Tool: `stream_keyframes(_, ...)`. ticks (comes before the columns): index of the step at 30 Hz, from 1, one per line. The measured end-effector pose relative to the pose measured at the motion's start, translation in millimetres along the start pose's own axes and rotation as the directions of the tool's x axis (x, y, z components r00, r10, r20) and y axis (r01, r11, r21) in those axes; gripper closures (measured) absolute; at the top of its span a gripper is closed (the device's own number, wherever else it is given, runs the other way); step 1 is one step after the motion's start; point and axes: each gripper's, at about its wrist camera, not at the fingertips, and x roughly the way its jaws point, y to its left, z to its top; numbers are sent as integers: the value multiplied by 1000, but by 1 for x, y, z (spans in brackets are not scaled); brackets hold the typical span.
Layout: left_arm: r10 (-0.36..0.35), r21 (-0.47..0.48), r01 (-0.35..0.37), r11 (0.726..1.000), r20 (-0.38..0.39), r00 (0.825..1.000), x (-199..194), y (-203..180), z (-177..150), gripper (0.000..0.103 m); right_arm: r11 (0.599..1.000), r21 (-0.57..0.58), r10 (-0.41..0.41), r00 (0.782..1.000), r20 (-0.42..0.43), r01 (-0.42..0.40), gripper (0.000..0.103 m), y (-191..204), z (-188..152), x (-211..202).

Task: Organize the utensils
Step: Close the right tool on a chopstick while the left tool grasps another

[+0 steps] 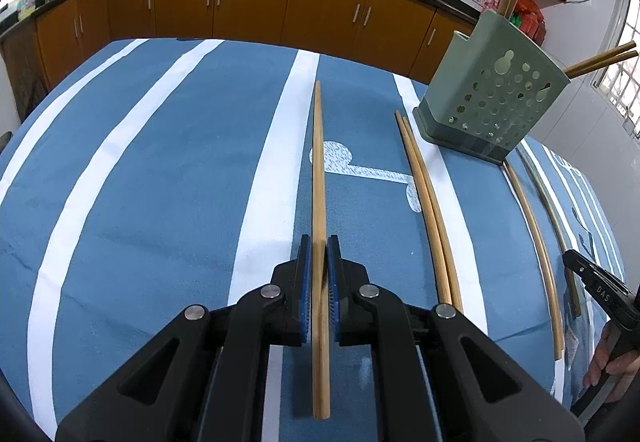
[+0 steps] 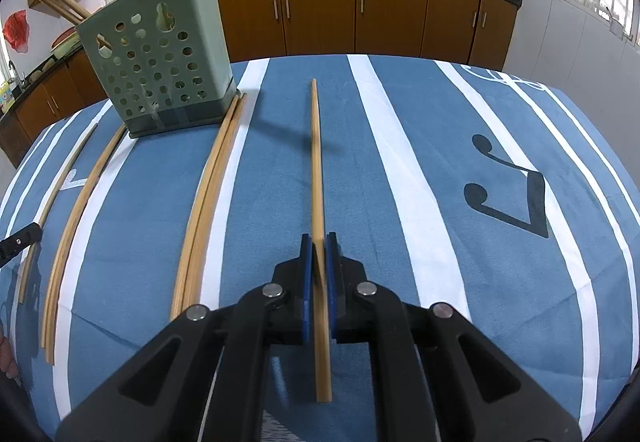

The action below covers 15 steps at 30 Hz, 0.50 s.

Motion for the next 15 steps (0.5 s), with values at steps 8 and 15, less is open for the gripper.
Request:
stream_keyframes(8, 1, 1, -1, 1000, 0, 1000, 0, 0, 0, 94, 1000, 5, 7, 1000, 0, -7, 95, -1, 0, 1)
stream_keyframes(15, 11, 11, -11, 1000, 0, 1000, -1, -1, -1, 94, 1000, 17, 12, 1000, 1, -12, 95, -2, -1, -1)
